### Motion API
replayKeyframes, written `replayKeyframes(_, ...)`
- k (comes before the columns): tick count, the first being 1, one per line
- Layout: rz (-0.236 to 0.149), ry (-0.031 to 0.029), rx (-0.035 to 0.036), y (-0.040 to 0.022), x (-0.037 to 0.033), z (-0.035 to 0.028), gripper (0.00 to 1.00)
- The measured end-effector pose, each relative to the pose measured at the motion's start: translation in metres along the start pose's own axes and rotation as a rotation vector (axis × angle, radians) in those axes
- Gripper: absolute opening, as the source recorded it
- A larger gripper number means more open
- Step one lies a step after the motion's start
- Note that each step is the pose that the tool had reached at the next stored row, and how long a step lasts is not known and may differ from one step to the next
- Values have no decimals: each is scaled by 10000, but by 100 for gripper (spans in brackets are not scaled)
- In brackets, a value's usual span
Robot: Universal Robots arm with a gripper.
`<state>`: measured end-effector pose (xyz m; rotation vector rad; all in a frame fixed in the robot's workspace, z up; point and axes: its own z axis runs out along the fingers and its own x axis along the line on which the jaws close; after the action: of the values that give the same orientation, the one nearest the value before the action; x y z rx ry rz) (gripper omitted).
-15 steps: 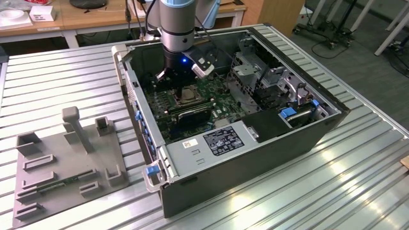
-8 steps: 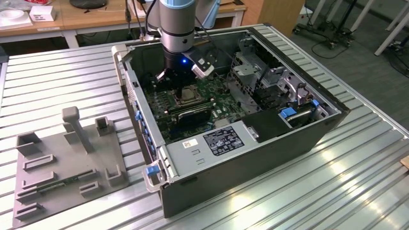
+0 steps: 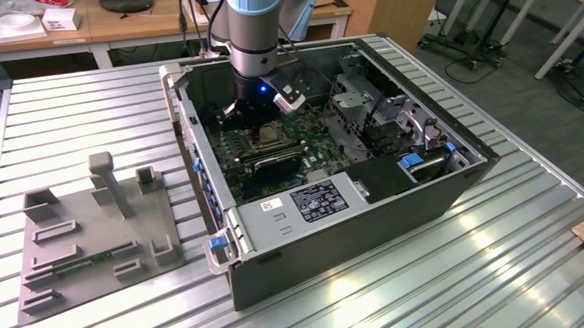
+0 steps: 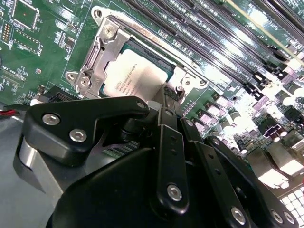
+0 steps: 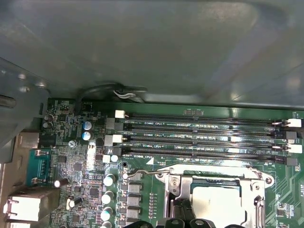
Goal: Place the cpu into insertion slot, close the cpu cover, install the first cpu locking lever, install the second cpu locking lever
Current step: 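Close the cpu cover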
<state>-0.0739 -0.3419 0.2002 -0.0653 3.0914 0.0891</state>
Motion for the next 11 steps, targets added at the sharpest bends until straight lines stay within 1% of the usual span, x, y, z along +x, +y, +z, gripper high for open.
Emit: replayKeyframes(11, 0, 0, -1, 0, 1, 9, 11)
